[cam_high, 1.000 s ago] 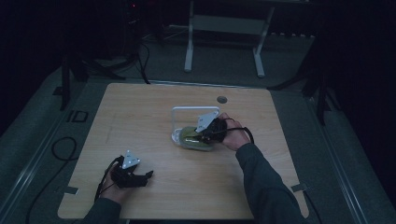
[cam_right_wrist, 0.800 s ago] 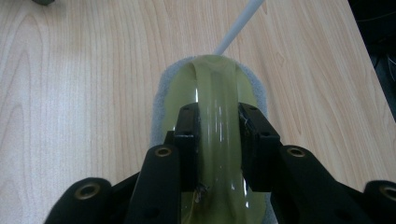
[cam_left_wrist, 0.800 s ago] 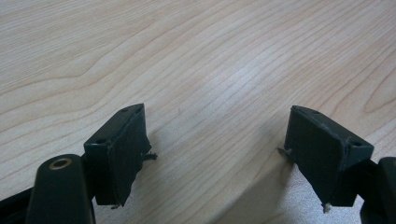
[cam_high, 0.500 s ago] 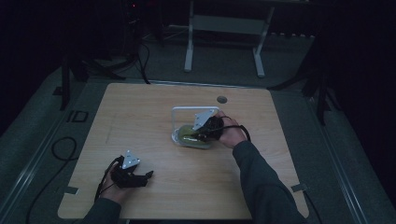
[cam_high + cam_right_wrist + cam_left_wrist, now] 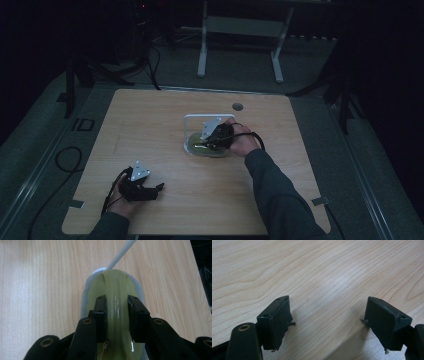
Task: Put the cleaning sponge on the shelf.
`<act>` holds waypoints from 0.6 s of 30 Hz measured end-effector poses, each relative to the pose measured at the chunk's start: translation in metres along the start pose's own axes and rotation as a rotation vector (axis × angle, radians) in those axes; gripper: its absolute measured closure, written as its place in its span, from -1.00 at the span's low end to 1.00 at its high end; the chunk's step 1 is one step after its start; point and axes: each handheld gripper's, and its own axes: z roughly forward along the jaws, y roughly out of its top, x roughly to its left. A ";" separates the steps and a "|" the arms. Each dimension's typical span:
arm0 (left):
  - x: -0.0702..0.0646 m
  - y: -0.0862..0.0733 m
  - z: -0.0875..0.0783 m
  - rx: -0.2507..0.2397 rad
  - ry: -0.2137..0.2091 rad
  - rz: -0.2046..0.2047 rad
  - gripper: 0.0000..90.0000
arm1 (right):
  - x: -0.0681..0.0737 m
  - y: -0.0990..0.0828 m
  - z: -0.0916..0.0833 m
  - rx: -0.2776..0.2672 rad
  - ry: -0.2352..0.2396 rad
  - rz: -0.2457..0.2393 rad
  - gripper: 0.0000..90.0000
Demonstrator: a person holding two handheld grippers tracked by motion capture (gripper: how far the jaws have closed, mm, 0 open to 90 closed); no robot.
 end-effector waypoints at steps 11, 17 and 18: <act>0.000 0.000 0.000 0.000 -0.001 -0.001 -0.52 | -0.001 -0.004 0.008 0.029 -0.024 -0.016 0.57; 0.000 0.000 0.000 -0.001 -0.001 -0.001 -0.52 | -0.001 -0.004 0.010 0.047 -0.037 -0.020 0.57; 0.000 0.000 0.000 -0.001 -0.002 -0.001 -0.52 | 0.000 -0.004 0.010 0.052 -0.041 -0.022 0.57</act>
